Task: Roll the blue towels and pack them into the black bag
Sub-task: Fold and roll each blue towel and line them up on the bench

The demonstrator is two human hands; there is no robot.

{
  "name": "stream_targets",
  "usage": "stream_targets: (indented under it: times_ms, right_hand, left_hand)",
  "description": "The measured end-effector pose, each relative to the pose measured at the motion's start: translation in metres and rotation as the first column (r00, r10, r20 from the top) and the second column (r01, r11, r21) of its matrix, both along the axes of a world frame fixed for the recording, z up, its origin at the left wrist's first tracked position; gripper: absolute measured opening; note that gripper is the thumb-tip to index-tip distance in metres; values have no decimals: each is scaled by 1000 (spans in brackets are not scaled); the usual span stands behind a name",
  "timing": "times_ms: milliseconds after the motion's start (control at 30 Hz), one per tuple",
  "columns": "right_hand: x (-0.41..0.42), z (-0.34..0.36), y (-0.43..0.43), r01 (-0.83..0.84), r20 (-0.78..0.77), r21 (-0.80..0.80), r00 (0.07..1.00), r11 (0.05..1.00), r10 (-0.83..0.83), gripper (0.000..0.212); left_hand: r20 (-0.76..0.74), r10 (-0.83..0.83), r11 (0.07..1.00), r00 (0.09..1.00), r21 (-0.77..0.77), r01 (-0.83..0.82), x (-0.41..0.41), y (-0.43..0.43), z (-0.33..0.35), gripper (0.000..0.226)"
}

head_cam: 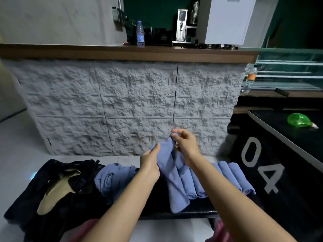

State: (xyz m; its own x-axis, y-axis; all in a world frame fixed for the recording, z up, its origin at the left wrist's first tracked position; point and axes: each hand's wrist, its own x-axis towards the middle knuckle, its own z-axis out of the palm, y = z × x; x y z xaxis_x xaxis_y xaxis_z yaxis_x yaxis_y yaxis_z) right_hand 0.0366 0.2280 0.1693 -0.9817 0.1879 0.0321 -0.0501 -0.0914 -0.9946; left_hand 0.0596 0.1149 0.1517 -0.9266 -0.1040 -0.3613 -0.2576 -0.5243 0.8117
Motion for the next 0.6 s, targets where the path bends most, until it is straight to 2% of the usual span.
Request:
stream_targets:
  times_ms: [67, 100, 167, 200, 267, 367, 433, 500, 600]
  right_hand:
    - [1, -3, 3, -51, 38, 57, 998, 997, 48, 10]
    - [-1, -1, 6, -83, 53, 107, 996, 991, 77, 12]
    - [-13, 8, 15, -69, 10, 231, 998, 970, 68, 18]
    - [-22, 19, 19, -49, -41, 284, 997, 957, 63, 21]
    - [-36, 44, 23, -129, -106, 364, 978, 922, 178, 27]
    - [-47, 68, 18, -372, -98, 414, 889, 831, 447, 33]
    - [-49, 70, 18, -450, -105, 438, 835, 778, 541, 34]
    - [-47, 65, 20, -505, -114, 384, 805, 773, 582, 35]
    - [-40, 58, 26, -550, -89, 272, 803, 790, 589, 20]
  left_hand:
    - [-33, 81, 991, 996, -108, -84, -17, -6, 9, 13]
    - [-76, 41, 980, 996, -192, -55, -24, -11, 17, 10]
    - [-185, -201, 930, 962, -344, 129, -39, -20, 33, 17]
    - [-214, -344, 879, 914, -416, 233, -47, -24, 40, 17]
    - [-244, -545, 780, 802, -499, 378, -59, -29, 56, 15]
    - [-249, -664, 687, 705, -576, 443, -69, -38, 83, 22]
    - [-230, -704, 620, 672, -660, 424, -72, -49, 97, 27]
    - [-232, -692, 618, 684, -680, 395, -72, -60, 102, 27]
    - [-290, -618, 706, 731, -614, 353, -73, -75, 102, 19]
